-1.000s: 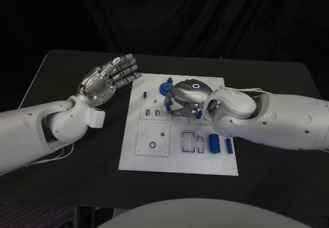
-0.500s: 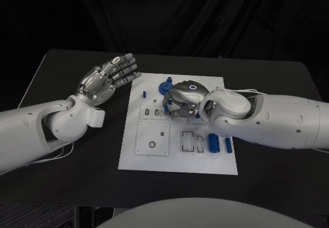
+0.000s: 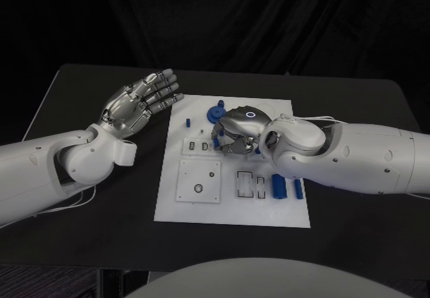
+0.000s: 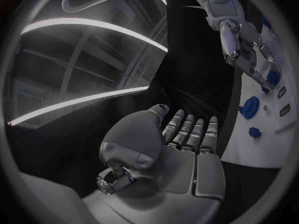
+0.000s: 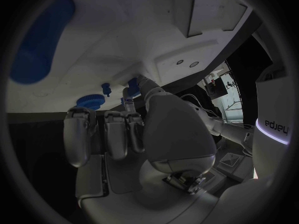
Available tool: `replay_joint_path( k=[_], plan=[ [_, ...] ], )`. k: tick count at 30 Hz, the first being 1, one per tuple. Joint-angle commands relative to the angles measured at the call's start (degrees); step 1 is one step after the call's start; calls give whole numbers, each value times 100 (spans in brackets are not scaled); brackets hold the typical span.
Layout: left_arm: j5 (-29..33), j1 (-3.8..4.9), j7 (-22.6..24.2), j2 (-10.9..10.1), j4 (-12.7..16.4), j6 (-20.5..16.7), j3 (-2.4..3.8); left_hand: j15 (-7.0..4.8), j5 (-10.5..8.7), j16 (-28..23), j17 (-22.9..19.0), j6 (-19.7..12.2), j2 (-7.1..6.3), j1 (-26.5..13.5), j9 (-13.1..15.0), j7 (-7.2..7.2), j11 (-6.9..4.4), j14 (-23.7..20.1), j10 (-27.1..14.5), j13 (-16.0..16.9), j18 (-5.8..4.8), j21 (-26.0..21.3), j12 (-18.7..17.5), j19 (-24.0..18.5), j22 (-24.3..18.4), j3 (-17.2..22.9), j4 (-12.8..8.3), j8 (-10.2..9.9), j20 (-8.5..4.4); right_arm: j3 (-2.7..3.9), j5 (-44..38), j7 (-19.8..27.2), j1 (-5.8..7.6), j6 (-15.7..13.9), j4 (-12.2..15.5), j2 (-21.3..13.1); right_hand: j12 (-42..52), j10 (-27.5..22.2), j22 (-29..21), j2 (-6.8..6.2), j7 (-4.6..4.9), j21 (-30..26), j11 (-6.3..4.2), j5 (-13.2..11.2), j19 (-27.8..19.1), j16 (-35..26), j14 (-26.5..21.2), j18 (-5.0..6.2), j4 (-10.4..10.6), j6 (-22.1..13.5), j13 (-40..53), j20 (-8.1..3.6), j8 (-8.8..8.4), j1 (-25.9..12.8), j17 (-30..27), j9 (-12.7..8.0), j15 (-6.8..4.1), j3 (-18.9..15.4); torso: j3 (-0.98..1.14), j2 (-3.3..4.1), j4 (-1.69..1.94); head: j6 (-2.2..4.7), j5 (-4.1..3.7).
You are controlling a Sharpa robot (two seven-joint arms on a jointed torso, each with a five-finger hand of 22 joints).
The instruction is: Assemble the parts on the task board
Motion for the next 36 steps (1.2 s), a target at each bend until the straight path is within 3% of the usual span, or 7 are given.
replay_joint_path(
  k=[1, 15, 19, 22, 29, 36],
  plan=[
    [2, -11, 237, 13, -1, 107, 4, 52, 37, 31, 9, 28, 8, -51, 5, 138, 19, -7, 4, 5, -78, 14, 11, 32, 3, 39, 4, 22, 11, 0, -45, -119, -19, 148, -6, 4, 16, 599, 1212, -18, 47, -33, 73, -77, 288, 15, 601, -25, -6, -180, 1508, 64, -112, -38, 1510, -35, 72, -44, 1, -1, 3, 0, -1],
    [2, -15, 229, 19, -26, 121, 4, 52, 37, 31, 9, 28, 8, -51, 5, 138, 19, -7, 4, 5, -78, 14, 11, 32, 3, 39, 4, 22, 11, 0, -45, -111, -23, 194, -27, 15, 16, 599, 1212, -52, 133, -50, 143, -286, 283, 15, 601, -20, -6, -561, 1508, 145, -328, -64, 1510, -103, 143, -109, 2, 2, 1, 0, -13],
    [2, -17, 226, 20, -31, 125, 4, 52, 37, 30, 8, 25, 9, -57, 4, 140, 17, -11, -1, 4, -78, 12, 9, 29, 2, 47, 3, 21, 10, 0, -45, -94, -23, 204, -32, 12, 16, 599, 1202, -88, 158, -82, 108, -593, 268, 15, 601, -11, 52, -936, 1508, 134, -499, -123, 1510, -214, 118, -193, 1, 1, 1, 0, -12],
    [2, -18, 227, 16, -30, 125, 4, 52, 37, 30, 8, 25, 9, -57, 4, 140, 17, -11, -1, 4, -78, 12, 9, 29, 2, 47, 3, 21, 10, 0, -45, -51, -23, 154, -36, 6, 16, 599, 1202, -107, 158, -90, 92, -711, 266, 15, 601, -10, 91, -1043, 1508, 122, -503, -143, 1510, -261, 104, -230, 1, 1, 2, 0, -10],
    [2, -19, 261, -15, -4, 90, 4, 51, 37, 28, 7, 28, 9, -61, 4, 140, 16, -14, -5, 3, -79, 12, 7, 28, 2, 54, 1, 21, 10, 4, -38, 127, -23, -201, 25, -69, 16, 599, 1209, -225, 138, -90, 64, -1002, 271, 15, 601, -12, 262, -1103, 1508, 98, -470, -220, 1510, -325, 80, -328, 0, 0, 1, 7, -19],
    [2, -19, 278, -32, -5, 49, 4, 51, 37, 28, 7, 28, 9, -61, 4, 140, 16, -14, -5, 3, -79, 12, 7, 28, 2, 54, 1, 21, 10, 19, 202, 374, -18, -638, 287, -299, 16, 599, 1232, -439, 115, -60, 33, -1035, 290, 15, 601, -22, 610, -1107, 1508, 61, -450, -307, 1510, -376, 50, -437, 2, 0, -3, 133, 3]
  ],
)
